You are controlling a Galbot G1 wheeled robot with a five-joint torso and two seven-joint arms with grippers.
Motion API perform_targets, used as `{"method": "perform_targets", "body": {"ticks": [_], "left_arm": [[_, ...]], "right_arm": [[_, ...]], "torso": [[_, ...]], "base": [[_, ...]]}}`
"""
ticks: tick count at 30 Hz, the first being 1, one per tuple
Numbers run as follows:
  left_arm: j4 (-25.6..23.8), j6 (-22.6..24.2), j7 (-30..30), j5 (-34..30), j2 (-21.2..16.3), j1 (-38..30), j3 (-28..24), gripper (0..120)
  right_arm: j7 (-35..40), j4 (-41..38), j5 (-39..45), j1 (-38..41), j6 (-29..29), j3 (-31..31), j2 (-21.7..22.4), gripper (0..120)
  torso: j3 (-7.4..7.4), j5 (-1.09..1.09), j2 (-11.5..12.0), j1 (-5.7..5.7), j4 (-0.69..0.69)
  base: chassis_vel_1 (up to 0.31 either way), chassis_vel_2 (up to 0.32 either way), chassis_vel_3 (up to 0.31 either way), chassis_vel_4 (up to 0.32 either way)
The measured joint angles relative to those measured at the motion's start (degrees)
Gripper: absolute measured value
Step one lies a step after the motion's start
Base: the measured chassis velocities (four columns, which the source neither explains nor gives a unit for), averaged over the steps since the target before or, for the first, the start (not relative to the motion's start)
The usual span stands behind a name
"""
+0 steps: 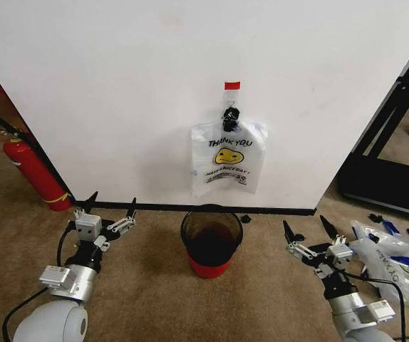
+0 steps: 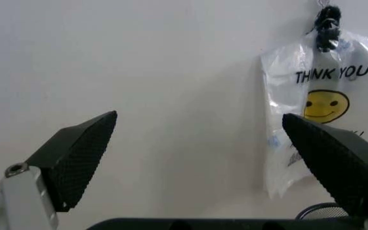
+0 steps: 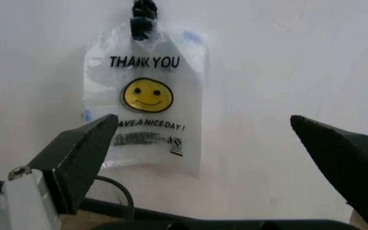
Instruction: Pick up the garbage bag from the wall and place it over the trash bin.
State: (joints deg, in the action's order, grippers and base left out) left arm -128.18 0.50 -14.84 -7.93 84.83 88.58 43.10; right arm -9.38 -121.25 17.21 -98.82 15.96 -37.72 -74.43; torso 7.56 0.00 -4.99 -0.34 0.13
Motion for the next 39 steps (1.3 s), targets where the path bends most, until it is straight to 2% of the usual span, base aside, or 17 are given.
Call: {"method": "perform_targets", "body": {"ticks": [6,13,16,20,22,26,31,33,36,38,39], "left_arm": [[2.7,-0.1,-0.4,-1.0,-2.1,-2.4,-0.9,100],[3.5,0.0,-0.5,-1.2,-2.8,-3.0,-0.8,100],[3.5,0.0,-0.7,-1.2,-2.7,-3.0,-0.7,100],[3.1,0.0,-0.9,-1.0,-2.2,-2.7,-0.7,89],[2.9,-0.1,-0.6,-0.9,-2.1,-2.5,-0.7,97],[2.8,-0.3,-0.4,-0.8,-1.9,-2.3,-0.7,100],[2.0,-1.2,0.2,0.3,-0.7,-0.8,-0.7,100],[1.4,-1.5,0.5,0.8,-0.3,0.4,-0.8,100],[0.9,-1.7,0.6,1.4,-1.0,1.3,-1.4,100],[1.3,-1.6,0.4,2.1,-1.8,1.1,-1.8,100],[1.3,-1.6,0.4,2.1,-1.8,1.1,-1.8,100]], "right_arm": [[0.5,-1.8,-1.0,-1.1,-1.2,-0.4,-1.9,100],[0.6,-1.7,-1.3,-1.2,-1.1,-0.5,-2.4,100],[0.3,-1.3,-1.3,-1.3,-0.6,-0.8,-2.1,95],[0.0,-0.9,-1.2,-1.1,-0.2,-0.9,-1.8,81],[0.1,-0.9,-1.2,-1.0,-0.1,-0.8,-1.8,88],[0.4,-0.8,-1.2,-0.8,-0.1,-0.6,-1.8,98],[0.9,-0.2,0.1,-0.3,0.0,-0.1,-0.6,100],[-0.7,0.3,4.8,0.5,0.0,0.6,0.9,100],[-3.9,1.4,18.9,2.7,-1.2,2.6,4.5,100],[-5.7,2.5,27.3,5.0,-2.0,3.8,6.0,100],[-5.7,2.5,27.3,5.0,-2.0,3.8,6.0,100]], "torso": [[0.00,-0.01,0.0,0.00,0.01],[0.00,-0.01,0.0,0.00,0.00],[0.00,-0.01,0.0,0.00,0.00],[0.00,0.00,0.0,0.00,0.00],[0.00,0.00,0.0,0.00,0.00],[0.00,0.00,0.0,0.00,0.00],[0.00,0.00,0.0,0.00,0.01],[0.00,0.00,0.0,0.00,0.01],[0.00,0.00,0.0,0.00,-0.02],[0.00,-0.01,0.0,0.00,0.07],[0.00,-0.01,0.0,0.00,0.07]], "base": [[0.000,0.000,0.000,0.000],[0.000,0.000,0.000,0.000],[0.000,0.000,0.000,0.000],[0.000,0.000,0.000,0.000],[0.000,0.000,0.000,0.000],[0.000,0.000,0.000,0.000],[0.000,0.000,0.000,0.000],[0.000,0.000,0.000,0.000],[0.000,0.000,0.000,0.000],[0.000,0.000,0.000,0.000],[0.000,0.000,0.000,0.000]]}}
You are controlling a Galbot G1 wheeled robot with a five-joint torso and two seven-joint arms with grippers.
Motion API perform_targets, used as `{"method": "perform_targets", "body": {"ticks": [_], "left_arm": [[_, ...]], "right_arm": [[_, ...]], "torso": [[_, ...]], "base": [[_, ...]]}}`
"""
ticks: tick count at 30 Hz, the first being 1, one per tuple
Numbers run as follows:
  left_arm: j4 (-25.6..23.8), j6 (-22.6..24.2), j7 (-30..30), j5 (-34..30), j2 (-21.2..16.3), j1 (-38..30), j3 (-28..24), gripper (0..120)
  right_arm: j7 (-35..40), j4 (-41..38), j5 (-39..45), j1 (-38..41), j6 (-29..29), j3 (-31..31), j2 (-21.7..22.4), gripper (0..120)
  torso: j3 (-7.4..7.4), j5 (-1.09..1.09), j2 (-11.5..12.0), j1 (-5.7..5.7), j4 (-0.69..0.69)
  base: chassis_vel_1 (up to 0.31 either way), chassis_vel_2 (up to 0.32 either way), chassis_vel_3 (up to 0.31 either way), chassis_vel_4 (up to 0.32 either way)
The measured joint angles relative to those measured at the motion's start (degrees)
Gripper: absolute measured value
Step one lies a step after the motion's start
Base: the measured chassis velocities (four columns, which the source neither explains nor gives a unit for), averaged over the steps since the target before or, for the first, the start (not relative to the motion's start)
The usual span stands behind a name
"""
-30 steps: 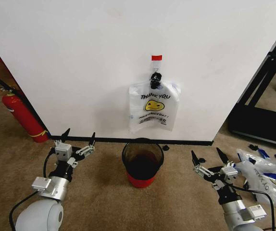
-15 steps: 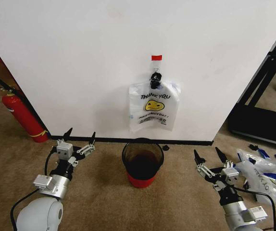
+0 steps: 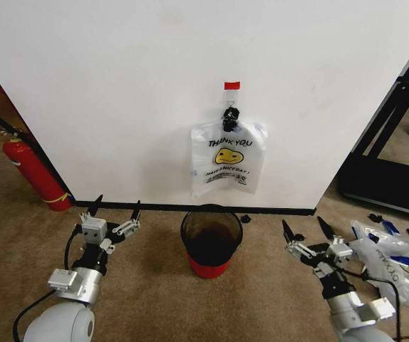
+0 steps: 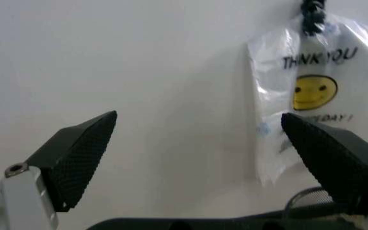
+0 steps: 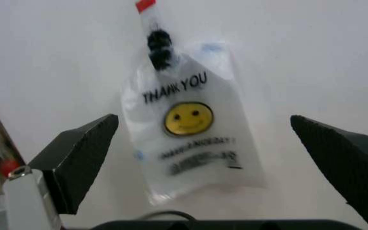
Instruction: Pick up the garbage bag from the wall and place it over the trash bin.
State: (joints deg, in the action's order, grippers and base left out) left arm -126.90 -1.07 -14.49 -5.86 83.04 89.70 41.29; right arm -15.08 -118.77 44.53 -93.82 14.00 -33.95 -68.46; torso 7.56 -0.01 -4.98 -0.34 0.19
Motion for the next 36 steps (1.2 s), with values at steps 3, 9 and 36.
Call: {"method": "perform_targets", "body": {"ticks": [3,9,36], "left_arm": [[-0.3,-0.1,-0.4,1.3,0.0,1.8,0.1,100],[-1.7,-0.2,-0.7,3.6,1.1,3.8,0.4,100],[3.4,-0.3,-3.0,9.8,3.6,1.0,-0.4,100]], "right_arm": [[-0.4,1.9,12.7,6.3,-1.8,3.5,1.6,100],[0.3,6.6,28.6,17.3,-4.3,7.4,3.2,100],[-4.0,36.1,44.6,51.9,-13.2,19.9,-11.5,100]], "torso": [[0.00,0.02,0.0,0.00,-0.07],[0.00,0.02,0.0,0.00,-0.06],[0.01,0.00,0.0,-0.01,-0.06]], "base": [[0.000,0.000,0.000,0.000],[0.000,0.000,0.000,0.000],[0.000,0.000,0.000,0.000]]}}
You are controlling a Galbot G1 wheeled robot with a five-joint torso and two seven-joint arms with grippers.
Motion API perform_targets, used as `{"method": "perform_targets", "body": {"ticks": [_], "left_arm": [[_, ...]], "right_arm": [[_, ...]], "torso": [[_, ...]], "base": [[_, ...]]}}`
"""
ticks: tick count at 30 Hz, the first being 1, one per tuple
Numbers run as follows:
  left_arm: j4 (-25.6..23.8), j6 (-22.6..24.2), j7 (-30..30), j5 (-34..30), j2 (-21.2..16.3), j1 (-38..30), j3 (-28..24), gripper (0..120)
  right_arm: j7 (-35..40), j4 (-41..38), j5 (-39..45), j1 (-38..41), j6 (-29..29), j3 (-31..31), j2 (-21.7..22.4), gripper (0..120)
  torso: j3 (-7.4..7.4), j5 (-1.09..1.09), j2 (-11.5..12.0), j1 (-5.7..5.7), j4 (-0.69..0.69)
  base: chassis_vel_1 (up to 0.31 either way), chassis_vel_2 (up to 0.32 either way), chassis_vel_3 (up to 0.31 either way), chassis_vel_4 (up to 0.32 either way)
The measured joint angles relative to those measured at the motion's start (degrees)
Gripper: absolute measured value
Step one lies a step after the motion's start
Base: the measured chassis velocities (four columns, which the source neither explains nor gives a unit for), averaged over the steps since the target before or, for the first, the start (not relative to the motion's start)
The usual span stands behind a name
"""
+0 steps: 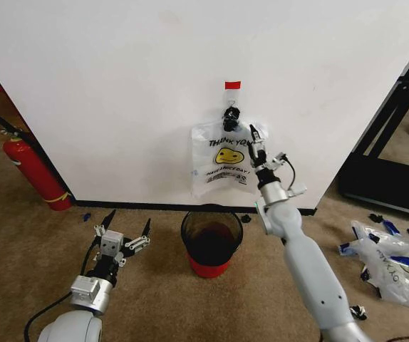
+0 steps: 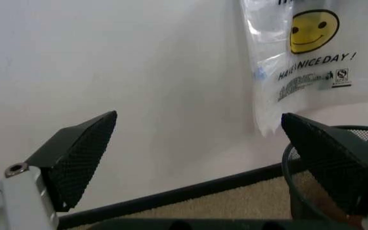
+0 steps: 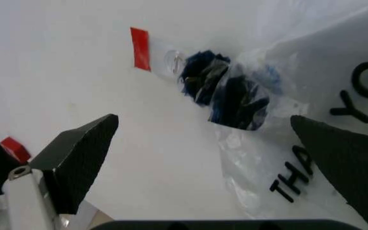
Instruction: Pick up the garbage bag from the wall and place it over the trash bin.
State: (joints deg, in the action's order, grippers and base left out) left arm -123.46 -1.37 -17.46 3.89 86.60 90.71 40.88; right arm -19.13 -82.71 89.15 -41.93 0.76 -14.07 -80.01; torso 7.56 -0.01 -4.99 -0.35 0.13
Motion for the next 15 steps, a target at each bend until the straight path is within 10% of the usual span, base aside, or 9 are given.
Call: {"method": "perform_targets", "body": {"ticks": [15], "left_arm": [[1.2,-0.2,0.0,0.4,0.0,-0.9,0.2,100]], "right_arm": [[-6.5,13.9,-4.3,8.4,-0.7,0.1,-6.4,100]], "torso": [[0.00,0.00,0.0,0.00,-0.01]], "base": [[0.000,0.000,0.000,0.000]]}}
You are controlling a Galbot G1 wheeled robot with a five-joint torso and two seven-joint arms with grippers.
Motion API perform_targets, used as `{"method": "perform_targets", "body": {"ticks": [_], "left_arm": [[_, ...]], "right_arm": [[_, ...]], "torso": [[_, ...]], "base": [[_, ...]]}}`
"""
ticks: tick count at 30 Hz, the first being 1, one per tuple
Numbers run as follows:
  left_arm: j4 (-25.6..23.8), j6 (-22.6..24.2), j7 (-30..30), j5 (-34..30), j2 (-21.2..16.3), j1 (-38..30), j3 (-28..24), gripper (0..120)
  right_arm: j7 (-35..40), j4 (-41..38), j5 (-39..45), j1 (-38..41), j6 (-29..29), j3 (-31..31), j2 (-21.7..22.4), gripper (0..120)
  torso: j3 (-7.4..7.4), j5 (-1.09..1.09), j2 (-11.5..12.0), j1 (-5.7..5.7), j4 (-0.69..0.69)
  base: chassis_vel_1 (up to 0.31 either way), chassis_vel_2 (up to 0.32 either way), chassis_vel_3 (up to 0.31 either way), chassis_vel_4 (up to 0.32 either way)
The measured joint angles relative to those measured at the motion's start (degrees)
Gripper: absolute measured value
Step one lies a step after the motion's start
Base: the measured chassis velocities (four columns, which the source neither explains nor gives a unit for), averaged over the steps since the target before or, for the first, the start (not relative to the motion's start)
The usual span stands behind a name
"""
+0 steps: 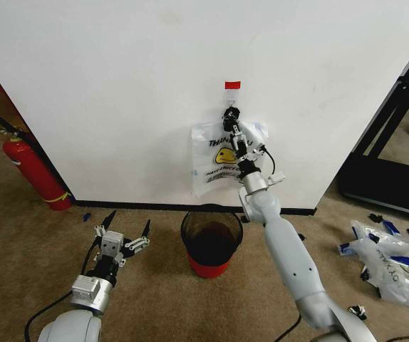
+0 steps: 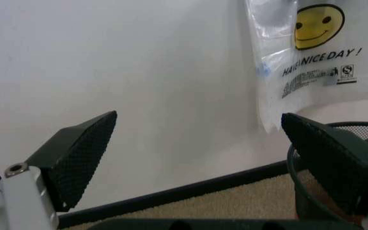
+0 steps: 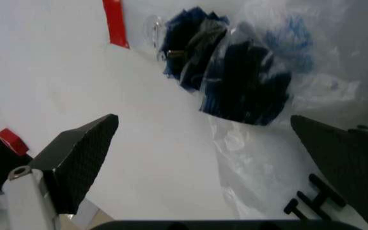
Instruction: Pick up the garbage bag from the wall and place it over the trash bin.
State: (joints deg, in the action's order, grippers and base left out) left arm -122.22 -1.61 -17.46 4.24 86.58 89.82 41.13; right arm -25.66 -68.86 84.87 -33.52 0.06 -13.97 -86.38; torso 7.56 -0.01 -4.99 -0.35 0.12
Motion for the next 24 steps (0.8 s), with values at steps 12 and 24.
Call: {"method": "perform_targets", "body": {"ticks": [12,24], "left_arm": [[1.9,-1.3,0.0,-0.1,0.2,-1.2,-0.3,100],[2.6,-2.3,-0.5,-0.2,-0.1,-1.4,-0.3,100]], "right_arm": [[-1.3,2.9,-2.3,1.0,0.5,-1.1,-0.9,100],[-1.4,0.7,-2.8,1.4,0.7,-0.9,-1.1,100]], "torso": [[0.00,0.00,0.0,0.01,0.01],[0.00,0.00,0.0,0.01,0.00]], "base": [[0.000,0.000,0.000,0.000],[0.000,0.000,0.000,0.000]]}}
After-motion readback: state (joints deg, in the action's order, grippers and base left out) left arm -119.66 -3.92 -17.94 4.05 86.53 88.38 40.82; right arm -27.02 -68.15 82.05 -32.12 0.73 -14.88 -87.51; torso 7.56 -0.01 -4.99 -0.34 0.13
